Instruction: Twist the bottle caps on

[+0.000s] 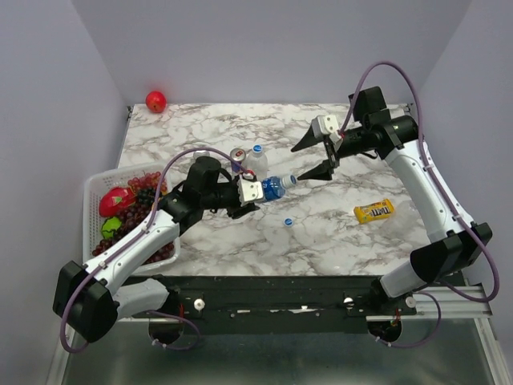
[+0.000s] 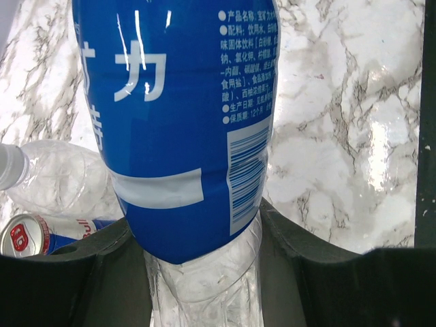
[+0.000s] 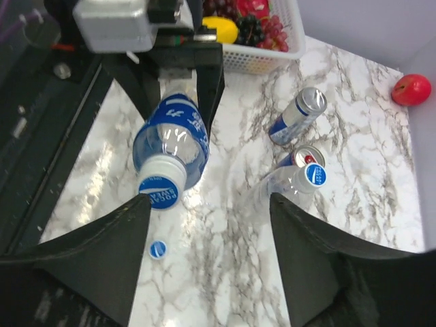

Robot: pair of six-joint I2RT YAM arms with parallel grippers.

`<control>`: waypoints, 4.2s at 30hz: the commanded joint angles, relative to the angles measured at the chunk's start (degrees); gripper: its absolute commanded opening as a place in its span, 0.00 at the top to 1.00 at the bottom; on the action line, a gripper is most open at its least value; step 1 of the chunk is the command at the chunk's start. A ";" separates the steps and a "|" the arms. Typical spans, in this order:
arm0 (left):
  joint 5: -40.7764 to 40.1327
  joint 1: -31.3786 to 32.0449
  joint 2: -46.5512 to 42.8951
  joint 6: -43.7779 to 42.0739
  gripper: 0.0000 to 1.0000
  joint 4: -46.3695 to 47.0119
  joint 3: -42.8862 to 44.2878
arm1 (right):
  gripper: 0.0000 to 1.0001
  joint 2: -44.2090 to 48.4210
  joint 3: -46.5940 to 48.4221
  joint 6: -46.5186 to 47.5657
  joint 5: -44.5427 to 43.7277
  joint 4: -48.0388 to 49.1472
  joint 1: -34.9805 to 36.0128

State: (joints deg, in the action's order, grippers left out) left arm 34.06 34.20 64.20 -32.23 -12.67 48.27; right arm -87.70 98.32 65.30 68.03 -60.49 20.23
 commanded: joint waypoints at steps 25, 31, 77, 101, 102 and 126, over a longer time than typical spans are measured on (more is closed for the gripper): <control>5.05 -0.27 5.67 -2.93 1.00 -2.37 6.93 | 0.67 0.60 -2.34 20.33 -5.10 -12.56 4.64; -9.25 4.98 3.30 0.41 1.00 10.97 0.70 | 0.83 -0.98 -2.09 -8.05 -4.84 2.12 4.56; -3.22 1.14 6.11 34.25 1.00 20.84 2.44 | 0.53 -0.45 -17.46 -94.55 -7.30 70.57 1.83; -11.31 0.62 4.97 24.59 0.01 12.41 3.41 | 0.97 3.86 -14.66 -63.13 -24.96 43.72 -0.54; -10.34 0.26 4.70 23.71 0.01 9.27 3.50 | 0.97 3.59 -14.13 -61.10 -25.22 42.57 -0.72; -4.18 -0.53 4.61 23.18 0.01 -1.66 3.23 | 0.85 -11.18 -19.22 -45.17 -25.67 56.18 -5.37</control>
State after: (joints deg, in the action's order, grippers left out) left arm 28.99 33.76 69.32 -7.70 -11.94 51.11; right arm -98.48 80.64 19.42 40.18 -9.91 15.33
